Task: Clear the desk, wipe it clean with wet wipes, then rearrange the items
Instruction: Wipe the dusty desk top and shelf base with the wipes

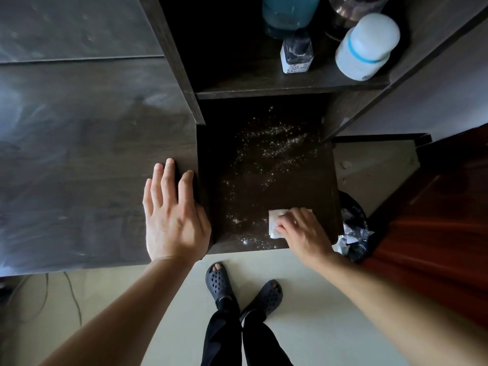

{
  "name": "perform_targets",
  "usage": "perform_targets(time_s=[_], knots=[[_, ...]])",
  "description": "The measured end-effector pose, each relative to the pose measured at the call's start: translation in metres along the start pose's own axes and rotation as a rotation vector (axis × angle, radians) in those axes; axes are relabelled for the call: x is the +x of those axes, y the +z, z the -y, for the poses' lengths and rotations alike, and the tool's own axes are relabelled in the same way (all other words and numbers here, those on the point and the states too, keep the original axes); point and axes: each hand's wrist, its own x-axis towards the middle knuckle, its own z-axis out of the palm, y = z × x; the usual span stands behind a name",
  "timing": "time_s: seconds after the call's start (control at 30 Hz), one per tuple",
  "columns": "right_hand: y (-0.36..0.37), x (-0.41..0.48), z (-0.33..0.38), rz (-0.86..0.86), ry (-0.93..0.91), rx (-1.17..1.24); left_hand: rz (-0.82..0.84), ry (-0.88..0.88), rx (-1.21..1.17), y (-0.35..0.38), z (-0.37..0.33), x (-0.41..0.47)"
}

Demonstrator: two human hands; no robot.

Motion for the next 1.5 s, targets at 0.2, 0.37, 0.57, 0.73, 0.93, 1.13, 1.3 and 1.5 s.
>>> perform_targets(time_s=[0.2, 0.37, 0.57, 0.73, 0.93, 1.13, 1.3, 1.5], knots=[[-0.023, 0.099, -0.07, -0.089, 0.421, -0.11, 0.006, -0.005, 0.005, 0.001, 0.001, 0.0], [-0.009, 0.076, -0.027, -0.069, 0.343, -0.086, 0.012, -0.008, -0.001, -0.001, 0.0, 0.002], [-0.01, 0.042, -0.054, 0.049, -0.046, -0.038, 0.007, -0.004, 0.004, -0.001, -0.001, 0.002], [-0.021, 0.118, -0.062, -0.152, 0.771, 0.021, 0.01, -0.007, 0.009, -0.001, -0.001, 0.002], [0.001, 0.074, -0.01, 0.076, -0.024, 0.008, 0.013, -0.007, 0.007, -0.001, 0.0, 0.002], [-0.013, 0.138, -0.046, -0.072, 0.645, 0.021, 0.01, -0.009, 0.009, 0.0, 0.0, 0.003], [0.007, 0.08, 0.008, 0.081, 0.143, -0.01, 0.015, -0.008, -0.012, -0.001, 0.001, 0.004], [-0.02, 0.138, -0.049, -0.028, 0.594, -0.081, 0.026, 0.008, -0.017, 0.0, 0.004, 0.004]])
